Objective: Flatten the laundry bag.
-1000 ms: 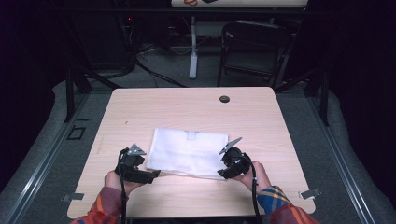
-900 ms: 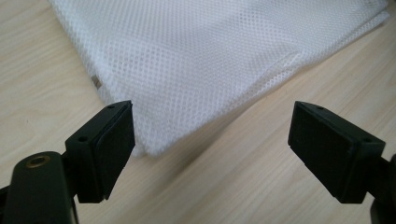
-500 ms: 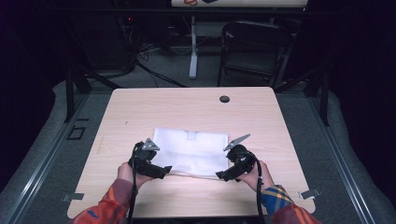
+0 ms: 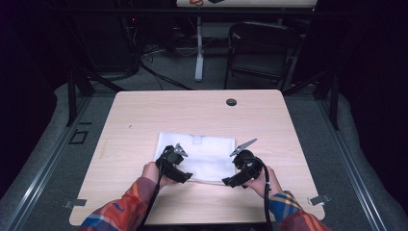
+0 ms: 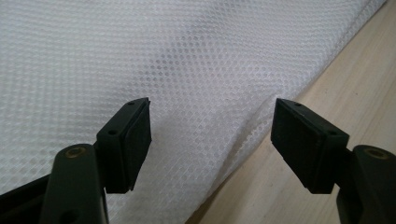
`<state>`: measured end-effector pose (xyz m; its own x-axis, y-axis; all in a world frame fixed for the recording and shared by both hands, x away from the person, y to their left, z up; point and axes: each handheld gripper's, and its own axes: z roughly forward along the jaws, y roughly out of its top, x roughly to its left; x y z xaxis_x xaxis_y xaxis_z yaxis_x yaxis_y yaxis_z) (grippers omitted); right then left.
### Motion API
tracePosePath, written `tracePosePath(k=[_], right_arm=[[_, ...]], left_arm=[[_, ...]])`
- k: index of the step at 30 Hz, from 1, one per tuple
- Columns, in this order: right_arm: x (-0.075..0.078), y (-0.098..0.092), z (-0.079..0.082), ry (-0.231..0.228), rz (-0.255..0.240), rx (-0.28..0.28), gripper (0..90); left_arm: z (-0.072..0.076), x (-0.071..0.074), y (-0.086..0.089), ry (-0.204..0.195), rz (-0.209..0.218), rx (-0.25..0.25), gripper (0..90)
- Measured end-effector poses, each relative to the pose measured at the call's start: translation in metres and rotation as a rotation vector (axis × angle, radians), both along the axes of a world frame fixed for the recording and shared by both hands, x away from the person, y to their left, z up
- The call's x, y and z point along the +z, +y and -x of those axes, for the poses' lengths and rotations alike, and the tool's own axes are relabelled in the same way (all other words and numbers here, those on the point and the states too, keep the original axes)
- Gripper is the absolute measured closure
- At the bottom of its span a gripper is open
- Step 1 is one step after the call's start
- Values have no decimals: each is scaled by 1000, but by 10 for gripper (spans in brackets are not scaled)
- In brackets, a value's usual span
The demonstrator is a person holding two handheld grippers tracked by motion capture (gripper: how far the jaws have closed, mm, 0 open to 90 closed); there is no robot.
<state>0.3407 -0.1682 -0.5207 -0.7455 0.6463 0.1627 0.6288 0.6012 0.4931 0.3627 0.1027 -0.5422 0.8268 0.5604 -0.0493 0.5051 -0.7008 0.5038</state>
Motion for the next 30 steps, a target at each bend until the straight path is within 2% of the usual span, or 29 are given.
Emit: tracePosePath(k=[3,4,7,8,10,15,17,21,25,30], right_arm=[[-1,2,0,4,-3,3,194],[0,2,0,5,9,12,200],[-1,2,1,3,9,5,215],[-2,3,2,-1,-1,-4,217],[-2,3,0,11,12,14,227],[-4,4,1,17,2,2,244],[-4,3,0,20,14,15,248],[-5,3,1,18,16,6,253],[-7,3,1,22,24,21,258],[-6,3,2,18,21,22,260]], left_arm=[[0,-3,-4,25,-1,-37,441],[0,-4,-5,34,-16,-58,468],[3,-9,-9,52,-42,-77,542],[4,-11,-10,45,-54,-76,561],[4,-12,-9,43,-50,-84,594],[7,-13,-11,30,-53,-81,671],[9,-13,-12,22,-55,-79,717],[14,-12,-15,39,-53,-95,804],[17,-11,-18,41,-60,-102,830],[16,-9,-17,47,-50,-94,821]])
